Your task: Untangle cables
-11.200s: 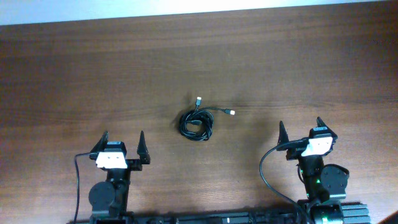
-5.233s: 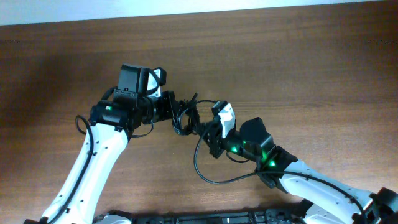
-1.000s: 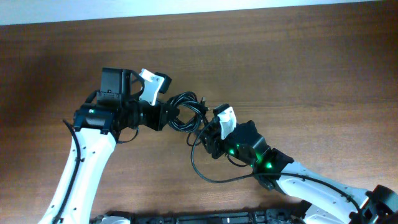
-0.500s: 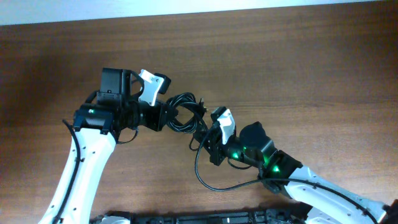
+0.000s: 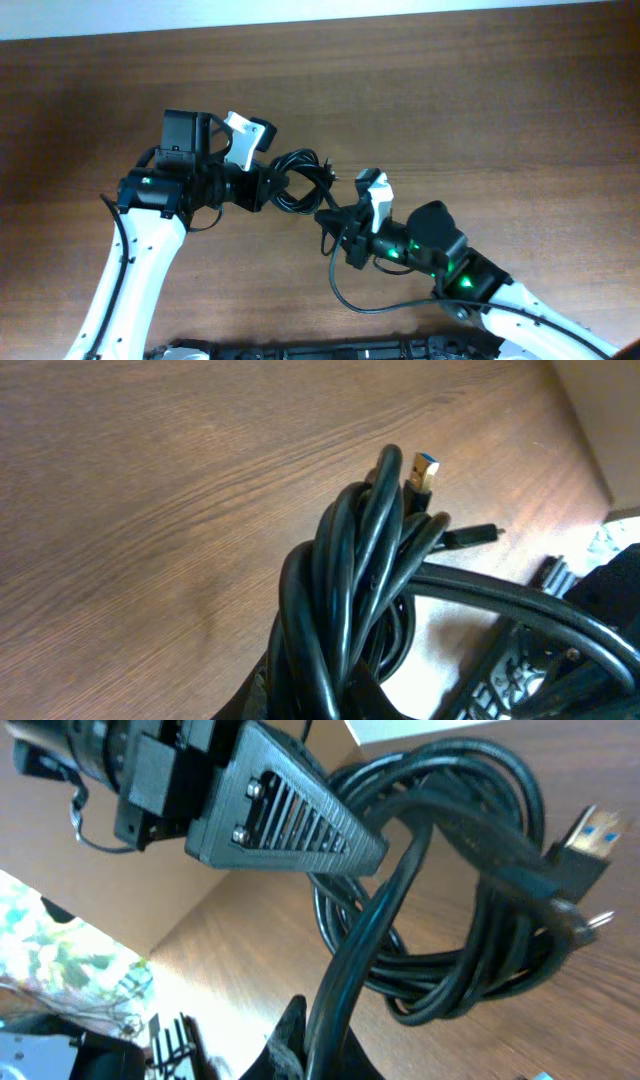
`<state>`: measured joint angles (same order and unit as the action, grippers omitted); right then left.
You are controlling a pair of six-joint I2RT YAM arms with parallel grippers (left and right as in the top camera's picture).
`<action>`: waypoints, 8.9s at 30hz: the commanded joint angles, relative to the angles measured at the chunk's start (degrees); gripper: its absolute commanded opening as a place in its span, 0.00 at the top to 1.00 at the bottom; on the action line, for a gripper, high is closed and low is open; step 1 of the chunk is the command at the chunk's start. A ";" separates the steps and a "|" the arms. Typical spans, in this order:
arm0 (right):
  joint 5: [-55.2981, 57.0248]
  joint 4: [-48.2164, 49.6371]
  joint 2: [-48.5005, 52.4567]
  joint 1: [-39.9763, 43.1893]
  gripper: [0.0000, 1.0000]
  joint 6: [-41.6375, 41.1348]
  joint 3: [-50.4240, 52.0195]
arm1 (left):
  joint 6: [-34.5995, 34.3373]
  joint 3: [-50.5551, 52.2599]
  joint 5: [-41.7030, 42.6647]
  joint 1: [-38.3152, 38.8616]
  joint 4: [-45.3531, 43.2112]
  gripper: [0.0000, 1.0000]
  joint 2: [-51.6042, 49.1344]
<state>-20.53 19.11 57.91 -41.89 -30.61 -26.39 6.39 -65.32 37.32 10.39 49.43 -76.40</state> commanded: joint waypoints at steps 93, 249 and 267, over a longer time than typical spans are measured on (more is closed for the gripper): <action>-18.16 10.29 9.97 13.03 0.96 3.58 -1.81 | -3.28 -8.07 -2.27 -2.71 8.15 0.01 1.75; -24.41 -29.09 20.35 18.29 0.36 -4.00 -35.45 | 14.12 2.49 15.17 0.50 -12.09 1.00 -2.38; -24.04 -17.62 29.66 18.25 0.53 -17.99 -35.43 | 16.46 2.49 19.43 2.34 -11.96 1.00 -2.38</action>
<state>-43.11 -2.85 83.77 -23.66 -45.06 -61.34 19.35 -62.46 51.79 10.81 37.98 -79.31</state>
